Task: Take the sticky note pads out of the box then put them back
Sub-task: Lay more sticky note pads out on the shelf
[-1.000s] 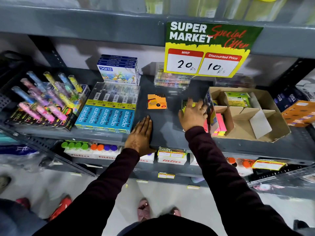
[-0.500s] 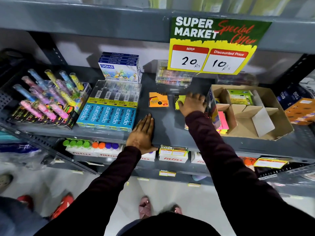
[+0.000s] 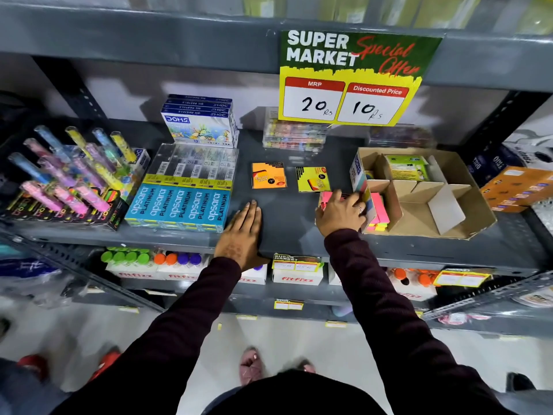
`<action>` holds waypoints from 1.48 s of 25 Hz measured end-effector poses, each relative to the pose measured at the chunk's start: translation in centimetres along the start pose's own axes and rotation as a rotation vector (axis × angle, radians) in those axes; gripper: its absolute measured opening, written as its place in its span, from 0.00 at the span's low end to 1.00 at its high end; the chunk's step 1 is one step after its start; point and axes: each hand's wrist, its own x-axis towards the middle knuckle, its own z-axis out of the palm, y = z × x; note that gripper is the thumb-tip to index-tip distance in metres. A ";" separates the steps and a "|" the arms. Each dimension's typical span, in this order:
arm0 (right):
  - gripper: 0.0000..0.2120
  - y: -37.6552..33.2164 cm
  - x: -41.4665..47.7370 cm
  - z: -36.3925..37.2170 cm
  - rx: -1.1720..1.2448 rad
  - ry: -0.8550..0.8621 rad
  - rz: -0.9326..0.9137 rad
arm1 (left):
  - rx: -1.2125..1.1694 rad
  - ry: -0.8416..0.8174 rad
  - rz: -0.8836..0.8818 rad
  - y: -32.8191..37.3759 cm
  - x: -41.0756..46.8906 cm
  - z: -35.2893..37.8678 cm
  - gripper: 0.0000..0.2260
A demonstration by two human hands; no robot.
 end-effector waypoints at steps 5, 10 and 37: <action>0.36 0.0 0.5 -0.6 0.033 -0.008 -0.001 | -0.012 0.003 -0.006 -0.2 0.0 0.3 0.44; 0.38 -2.4 -1.1 -0.2 0.079 0.095 -0.185 | -0.143 -0.066 0.007 -0.4 0.2 0.1 0.53; 0.35 -8.8 3.0 -0.2 0.103 0.013 -0.377 | -0.130 -0.036 0.017 -0.3 0.5 0.6 0.43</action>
